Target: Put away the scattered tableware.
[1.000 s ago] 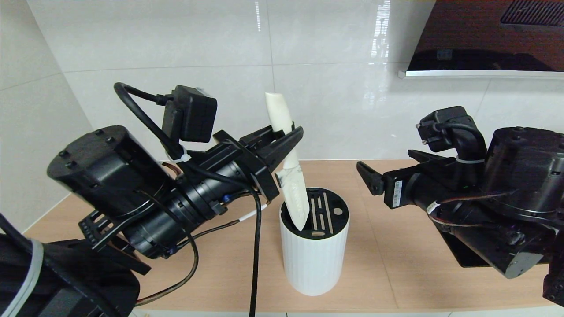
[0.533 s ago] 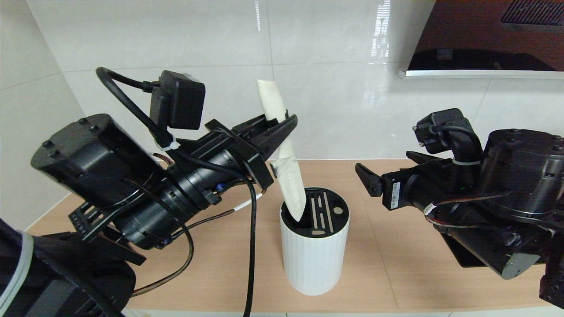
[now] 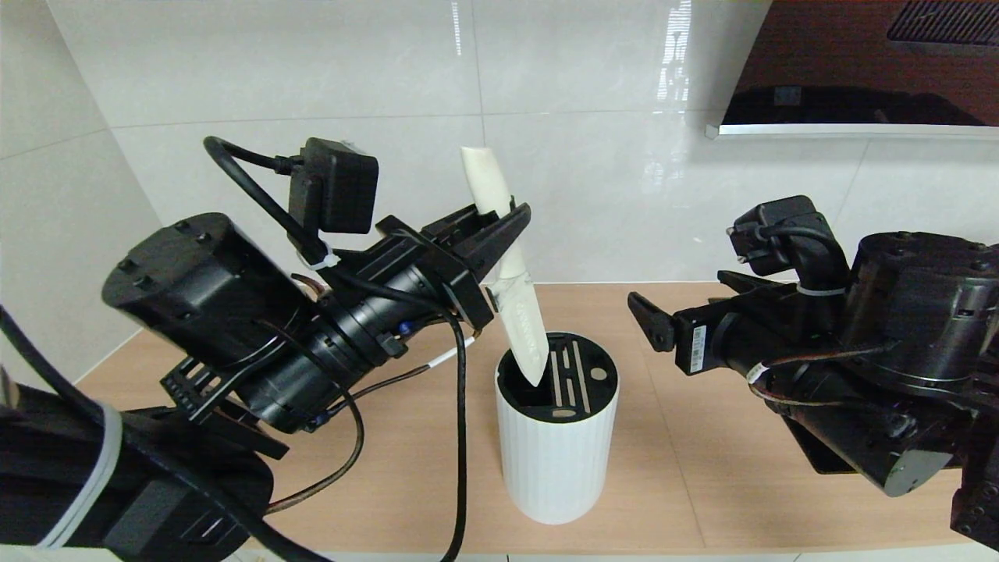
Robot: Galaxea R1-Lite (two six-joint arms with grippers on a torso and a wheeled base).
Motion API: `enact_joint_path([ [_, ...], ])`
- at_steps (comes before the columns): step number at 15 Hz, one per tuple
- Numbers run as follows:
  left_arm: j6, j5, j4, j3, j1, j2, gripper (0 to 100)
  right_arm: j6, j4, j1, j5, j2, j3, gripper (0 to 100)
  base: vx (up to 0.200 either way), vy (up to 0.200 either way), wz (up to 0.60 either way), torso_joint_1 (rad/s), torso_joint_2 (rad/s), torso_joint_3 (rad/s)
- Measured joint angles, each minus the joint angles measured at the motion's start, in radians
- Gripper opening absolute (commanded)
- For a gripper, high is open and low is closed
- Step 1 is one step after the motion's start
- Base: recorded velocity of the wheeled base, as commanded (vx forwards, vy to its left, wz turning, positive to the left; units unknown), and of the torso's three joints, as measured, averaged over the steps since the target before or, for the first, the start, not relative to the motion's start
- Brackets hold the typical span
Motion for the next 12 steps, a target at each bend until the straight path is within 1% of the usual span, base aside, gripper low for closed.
enact_joint_path([
  [3,-0.001,-0.002,-0.015,-0.001,0.002,0.038,0,0.000,0.000,0.000,0.000,0.000,0.000,100,0.000,0.000,0.00,0.000,0.00,0.000],
  [12,0.000,-0.001,-0.018,0.002,0.003,0.106,0,0.000,0.000,0.000,0.000,0.002,0.003,100,0.000,0.000,0.00,0.000,0.00,0.000],
])
